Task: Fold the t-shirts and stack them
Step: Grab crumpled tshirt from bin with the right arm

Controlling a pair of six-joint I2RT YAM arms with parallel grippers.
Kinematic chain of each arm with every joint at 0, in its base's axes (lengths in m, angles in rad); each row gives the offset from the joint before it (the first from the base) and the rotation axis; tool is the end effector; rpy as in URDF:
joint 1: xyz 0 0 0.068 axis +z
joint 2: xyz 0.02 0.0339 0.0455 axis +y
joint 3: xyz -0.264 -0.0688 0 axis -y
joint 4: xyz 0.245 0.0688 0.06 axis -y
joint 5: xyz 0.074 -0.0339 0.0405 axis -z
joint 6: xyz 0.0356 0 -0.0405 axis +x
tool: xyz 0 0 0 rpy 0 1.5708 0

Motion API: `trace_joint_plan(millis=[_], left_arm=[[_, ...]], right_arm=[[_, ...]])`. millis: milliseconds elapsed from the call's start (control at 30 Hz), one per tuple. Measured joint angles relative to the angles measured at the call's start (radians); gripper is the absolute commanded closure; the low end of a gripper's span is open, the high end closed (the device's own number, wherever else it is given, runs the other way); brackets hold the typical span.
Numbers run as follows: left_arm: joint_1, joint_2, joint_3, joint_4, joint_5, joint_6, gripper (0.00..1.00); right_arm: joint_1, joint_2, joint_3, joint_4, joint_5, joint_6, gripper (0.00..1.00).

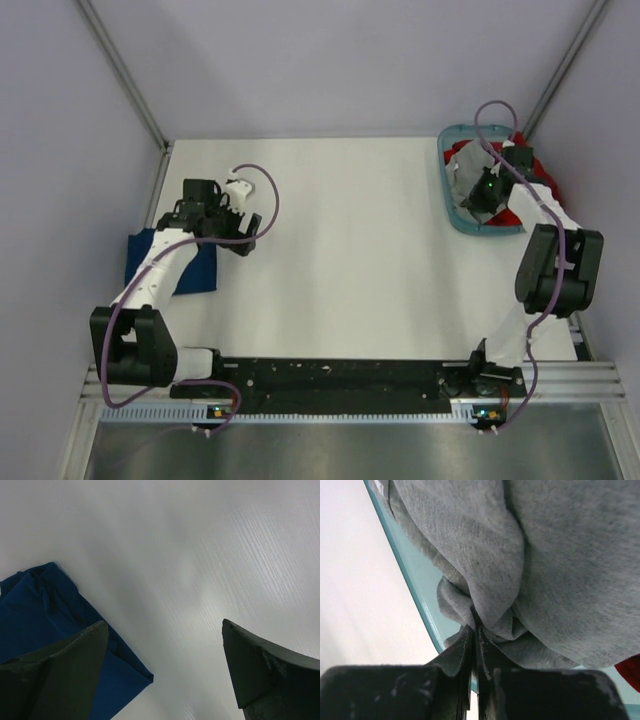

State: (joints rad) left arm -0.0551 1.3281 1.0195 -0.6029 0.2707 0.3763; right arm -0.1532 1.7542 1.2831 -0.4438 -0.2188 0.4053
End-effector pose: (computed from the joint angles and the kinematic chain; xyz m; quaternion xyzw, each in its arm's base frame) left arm 0.2736 -0.0246 0.2669 0.2433 0.9064 -0.0747 0.3370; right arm 0.3767 -0.0504 0.2292 0.2256 0.9143 0.1428 0.3046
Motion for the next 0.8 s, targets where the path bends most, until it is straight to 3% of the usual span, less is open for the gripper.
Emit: trace_joint_plan(millis=[200,300,400,467,533,800], left_arm=[[0.0,0.0,0.0,-0.001,-0.008,0.0,0.01],[0.0,0.0,0.0,-0.001,-0.013,0.0,0.01],[0.0,-0.002,0.005,-0.004,-0.023,0.0,0.01],[0.0,-0.007,0.009,-0.003,-0.027,0.0,0.01],[0.0,-0.018,0.01,-0.003,-0.035,0.0,0.01],[0.0,-0.06,0.01,0.024,-0.154,0.0,0.01]], right_arm=[[-0.041,-0.045,0.069,-0.027,-0.043,0.012,1.0],[-0.073,-0.059,0.294,-0.059,-0.035,0.018,1.0],[-0.105,-0.059,0.671,-0.031,-0.023,0.016,1.0],[-0.113,-0.067,0.895,0.043,-0.03,0.015,1.0],[-0.114,-0.101,1.015,0.121,-0.051,0.02,1.0],[-0.044,-0.281,1.056,0.641,-0.301,0.209,1.0]])
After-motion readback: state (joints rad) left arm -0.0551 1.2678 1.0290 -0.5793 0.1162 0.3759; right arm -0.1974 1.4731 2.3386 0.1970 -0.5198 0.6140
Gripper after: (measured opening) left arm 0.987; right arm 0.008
